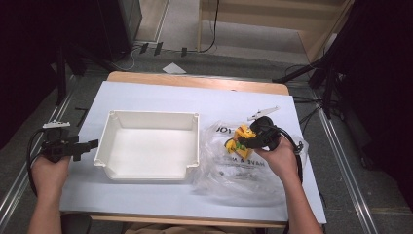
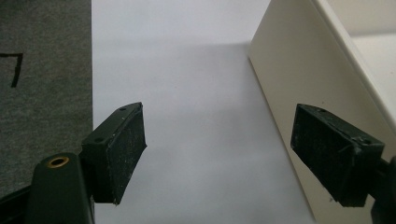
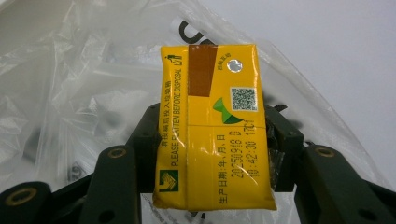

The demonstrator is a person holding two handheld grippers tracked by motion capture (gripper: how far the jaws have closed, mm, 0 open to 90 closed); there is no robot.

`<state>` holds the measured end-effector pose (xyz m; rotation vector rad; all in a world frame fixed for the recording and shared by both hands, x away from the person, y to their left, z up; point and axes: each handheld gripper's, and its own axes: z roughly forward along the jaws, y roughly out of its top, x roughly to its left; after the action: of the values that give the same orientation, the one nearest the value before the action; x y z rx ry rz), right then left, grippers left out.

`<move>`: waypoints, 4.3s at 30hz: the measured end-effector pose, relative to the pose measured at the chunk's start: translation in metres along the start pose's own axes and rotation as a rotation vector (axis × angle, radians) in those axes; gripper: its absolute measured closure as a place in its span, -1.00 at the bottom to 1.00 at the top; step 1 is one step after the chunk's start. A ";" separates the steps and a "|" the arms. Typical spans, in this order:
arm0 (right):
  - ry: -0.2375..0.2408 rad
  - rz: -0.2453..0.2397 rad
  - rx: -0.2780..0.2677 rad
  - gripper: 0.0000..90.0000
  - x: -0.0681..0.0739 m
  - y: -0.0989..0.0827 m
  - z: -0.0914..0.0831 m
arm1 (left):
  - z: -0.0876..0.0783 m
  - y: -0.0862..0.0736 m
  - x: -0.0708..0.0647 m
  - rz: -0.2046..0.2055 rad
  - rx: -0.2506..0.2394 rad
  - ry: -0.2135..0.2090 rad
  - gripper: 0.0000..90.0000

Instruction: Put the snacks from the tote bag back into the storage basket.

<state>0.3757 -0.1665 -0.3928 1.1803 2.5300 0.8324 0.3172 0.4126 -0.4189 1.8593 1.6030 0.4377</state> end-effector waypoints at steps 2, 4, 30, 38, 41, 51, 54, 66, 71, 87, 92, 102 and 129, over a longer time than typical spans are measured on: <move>-0.001 0.001 -0.005 0.14 0.000 0.000 -0.001 | 0.000 0.000 0.000 0.000 0.000 0.000 -0.58; -0.001 0.001 -0.013 0.14 -0.001 0.001 -0.003 | 0.000 0.000 0.000 0.000 0.000 0.001 -0.58; 0.112 -0.067 -0.102 0.15 0.006 0.009 -0.026 | 0.001 0.000 0.000 0.000 0.002 0.003 -0.58; 0.146 -0.098 -0.123 0.15 0.011 0.013 -0.032 | 0.001 0.000 -0.001 0.001 0.005 0.004 -0.58; 0.161 -0.111 -0.128 0.15 0.014 0.016 -0.034 | 0.001 0.000 -0.001 -0.001 0.003 0.003 -0.58; 0.198 -0.155 -0.153 0.15 0.016 0.024 -0.036 | 0.001 0.000 -0.001 0.003 0.010 0.008 -0.58; 0.223 -0.157 -0.167 0.15 0.016 0.025 -0.037 | 0.001 0.000 -0.001 0.003 0.010 0.005 -0.58; 0.243 -0.178 -0.166 0.15 0.020 0.036 -0.041 | 0.002 0.000 -0.001 0.000 0.010 0.004 -0.58; 0.261 -0.189 -0.180 0.15 0.022 0.041 -0.041 | 0.002 0.000 -0.001 -0.001 0.009 0.003 -0.58; 0.286 -0.237 -0.196 0.15 0.036 0.064 -0.045 | 0.001 0.000 0.000 -0.004 0.006 0.003 -0.58; 0.293 -0.247 -0.196 0.15 0.039 0.069 -0.045 | 0.001 0.000 0.000 -0.005 0.005 0.002 -0.58; 0.304 -0.264 -0.206 0.15 0.044 0.079 -0.047 | 0.001 0.000 0.000 -0.005 0.004 0.000 -0.58; 0.337 -0.311 -0.218 0.15 0.066 0.103 -0.041 | 0.001 -0.001 0.002 -0.009 0.007 -0.002 -0.58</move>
<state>0.3801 -0.0793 -0.2973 0.5995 2.6907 1.2687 0.3177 0.4141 -0.4202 1.8568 1.6129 0.4270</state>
